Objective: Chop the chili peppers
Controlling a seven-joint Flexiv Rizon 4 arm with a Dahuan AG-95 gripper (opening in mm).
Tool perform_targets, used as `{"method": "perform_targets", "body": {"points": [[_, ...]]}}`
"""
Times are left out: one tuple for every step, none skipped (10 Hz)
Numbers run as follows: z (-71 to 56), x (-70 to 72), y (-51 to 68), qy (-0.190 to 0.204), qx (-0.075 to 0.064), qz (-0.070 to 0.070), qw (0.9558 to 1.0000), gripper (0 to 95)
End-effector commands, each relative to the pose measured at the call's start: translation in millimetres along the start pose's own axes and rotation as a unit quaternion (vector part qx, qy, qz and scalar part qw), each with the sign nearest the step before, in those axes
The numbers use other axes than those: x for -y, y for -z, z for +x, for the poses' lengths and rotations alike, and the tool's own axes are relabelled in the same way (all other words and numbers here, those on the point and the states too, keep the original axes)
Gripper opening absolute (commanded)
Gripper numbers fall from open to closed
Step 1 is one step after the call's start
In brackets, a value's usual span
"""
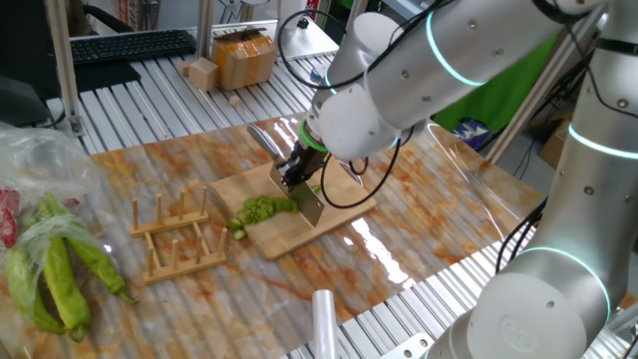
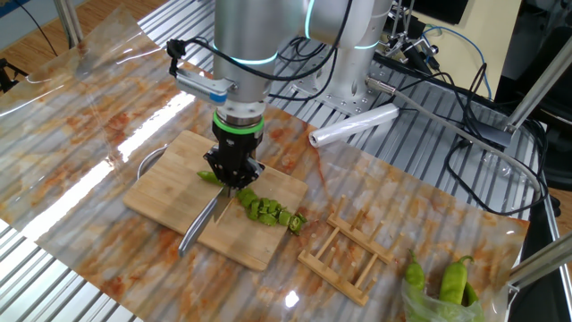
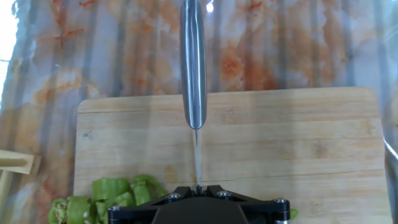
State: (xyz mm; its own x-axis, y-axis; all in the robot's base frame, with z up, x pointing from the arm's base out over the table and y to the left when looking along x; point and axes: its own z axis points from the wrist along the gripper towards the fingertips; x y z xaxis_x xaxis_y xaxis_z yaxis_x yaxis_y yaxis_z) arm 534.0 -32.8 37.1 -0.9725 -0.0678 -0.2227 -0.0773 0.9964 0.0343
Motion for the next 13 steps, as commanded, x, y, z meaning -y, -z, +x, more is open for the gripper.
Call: {"method": "perform_targets", "body": {"points": [[-5.2,0.1,-1.5,0.0,-0.001,-0.001,1.0,0.0],[-12.9,-1.9,2.7,-0.002,-0.001,0.001,1.0,0.0],[-17.2,-2.1,2.7,-0.005,-0.001,0.001,1.0,0.0],[-21.7,-0.9,2.2,-0.004,-0.002,0.001,1.0,0.0],[-24.1,-0.2,3.0,0.0,-0.009,0.001,1.0,0.0],[-24.3,-0.1,3.6,0.0,-0.012,0.002,0.9999,0.0],[-24.9,-0.1,5.4,-0.001,-0.017,0.004,0.9998,0.0],[-26.7,-0.3,11.5,-0.003,-0.028,0.004,0.9996,0.0],[-28.0,-0.4,16.7,-0.003,-0.032,0.003,0.9995,0.0],[-29.0,-0.5,21.7,-0.005,-0.034,0.004,0.9994,0.0],[-29.7,-0.4,25.1,-0.005,-0.039,0.004,0.9992,0.0],[-29.3,0.7,29.3,-0.005,-0.041,0.004,0.9991,0.0],[-27.8,4.5,32.2,-0.002,-0.041,0.004,0.9991,0.0]]}}
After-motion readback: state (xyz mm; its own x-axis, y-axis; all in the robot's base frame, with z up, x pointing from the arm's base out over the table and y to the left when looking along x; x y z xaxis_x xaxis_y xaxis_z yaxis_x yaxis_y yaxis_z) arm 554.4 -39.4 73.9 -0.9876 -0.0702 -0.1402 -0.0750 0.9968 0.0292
